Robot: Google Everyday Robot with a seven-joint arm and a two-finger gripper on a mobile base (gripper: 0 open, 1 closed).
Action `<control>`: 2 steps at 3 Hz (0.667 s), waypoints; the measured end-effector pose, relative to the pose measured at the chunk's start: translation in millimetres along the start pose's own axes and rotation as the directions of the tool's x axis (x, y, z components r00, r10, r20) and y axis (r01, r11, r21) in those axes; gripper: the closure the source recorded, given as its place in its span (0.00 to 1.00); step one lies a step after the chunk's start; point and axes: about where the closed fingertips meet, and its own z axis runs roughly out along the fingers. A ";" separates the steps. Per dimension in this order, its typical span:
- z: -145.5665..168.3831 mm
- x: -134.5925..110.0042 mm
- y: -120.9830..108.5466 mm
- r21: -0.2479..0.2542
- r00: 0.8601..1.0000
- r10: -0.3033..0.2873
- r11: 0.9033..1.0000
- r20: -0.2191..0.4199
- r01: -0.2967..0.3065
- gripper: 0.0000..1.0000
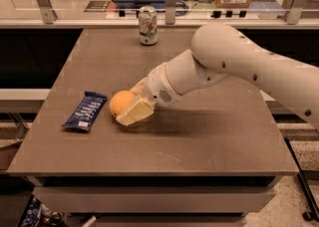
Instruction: Move orange near rxbar blueberry
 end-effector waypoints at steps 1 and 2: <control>7.0 -2.6 -2.6 -0.019 1.000 -0.021 1.000 -0.009 0.021 1.00; 8.0 -3.4 -1.4 -0.021 1.000 -0.023 1.000 -0.009 0.022 0.84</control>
Offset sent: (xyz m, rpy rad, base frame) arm 0.0031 0.0060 -0.0024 -0.0071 -0.0025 0.0253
